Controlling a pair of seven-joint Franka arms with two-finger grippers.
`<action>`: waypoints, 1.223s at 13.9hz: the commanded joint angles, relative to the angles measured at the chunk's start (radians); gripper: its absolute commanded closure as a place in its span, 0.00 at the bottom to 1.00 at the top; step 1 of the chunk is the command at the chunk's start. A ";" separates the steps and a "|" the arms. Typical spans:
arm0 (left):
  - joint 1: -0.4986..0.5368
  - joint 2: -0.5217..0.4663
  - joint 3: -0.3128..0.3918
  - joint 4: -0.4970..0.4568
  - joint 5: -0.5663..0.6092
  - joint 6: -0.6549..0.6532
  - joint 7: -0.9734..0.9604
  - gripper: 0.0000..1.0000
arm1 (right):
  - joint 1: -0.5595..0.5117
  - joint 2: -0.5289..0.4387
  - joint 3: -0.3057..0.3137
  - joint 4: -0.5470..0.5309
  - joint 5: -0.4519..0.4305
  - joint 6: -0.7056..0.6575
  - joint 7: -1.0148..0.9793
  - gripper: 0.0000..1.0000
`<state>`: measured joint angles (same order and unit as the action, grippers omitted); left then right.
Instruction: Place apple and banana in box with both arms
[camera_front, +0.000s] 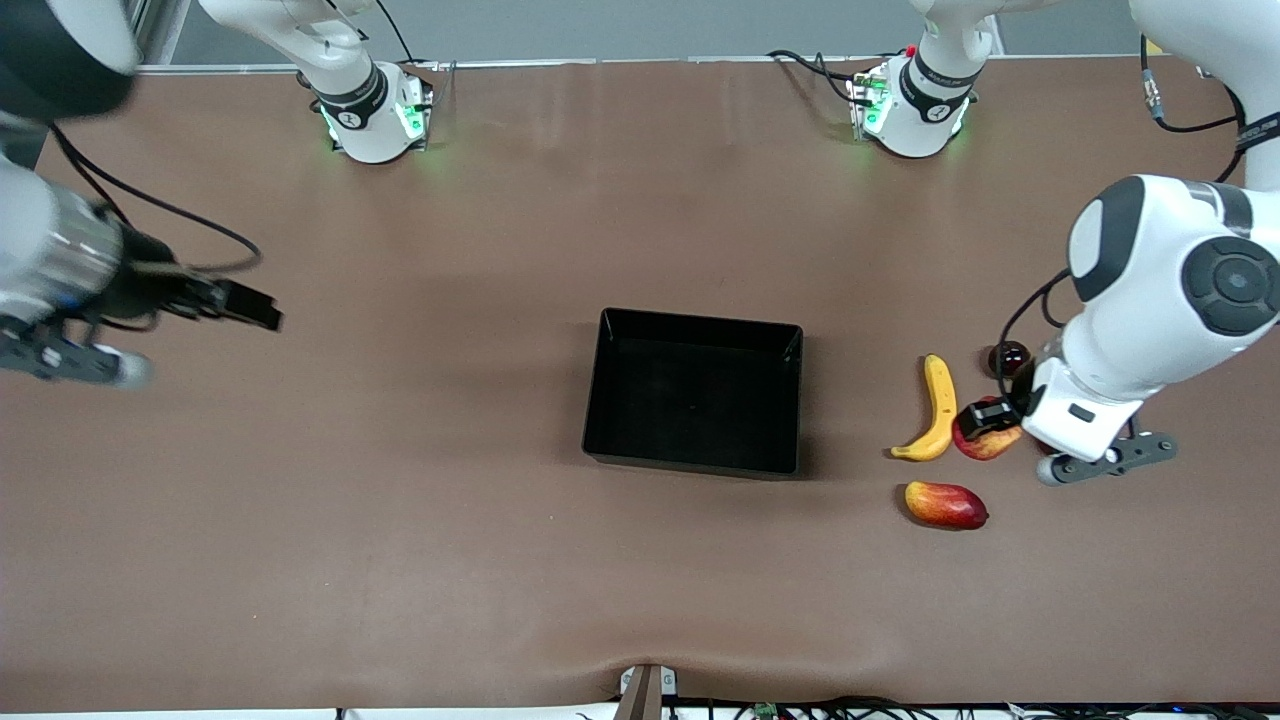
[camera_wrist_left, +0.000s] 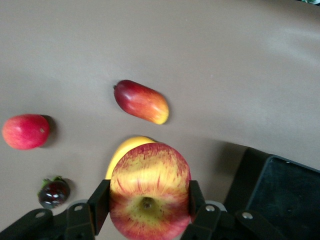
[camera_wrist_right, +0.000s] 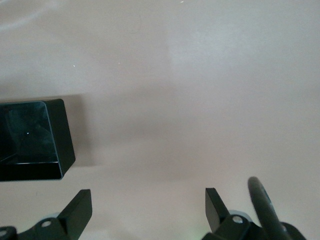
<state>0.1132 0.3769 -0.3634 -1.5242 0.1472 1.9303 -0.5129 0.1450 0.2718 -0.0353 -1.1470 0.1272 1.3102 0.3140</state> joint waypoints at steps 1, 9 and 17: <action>0.000 -0.006 -0.048 0.006 0.006 -0.020 -0.074 1.00 | -0.054 -0.059 0.005 -0.046 -0.069 -0.043 -0.088 0.00; -0.234 0.088 -0.063 0.002 0.020 -0.005 -0.395 1.00 | -0.169 -0.354 0.002 -0.423 -0.084 0.082 -0.355 0.00; -0.345 0.238 -0.066 -0.090 0.140 0.121 -0.402 1.00 | -0.188 -0.342 0.002 -0.378 -0.139 0.106 -0.447 0.00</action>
<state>-0.2085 0.5816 -0.4283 -1.6127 0.2469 2.0340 -0.9497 -0.0387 -0.0531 -0.0457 -1.5110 0.0299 1.4061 -0.1196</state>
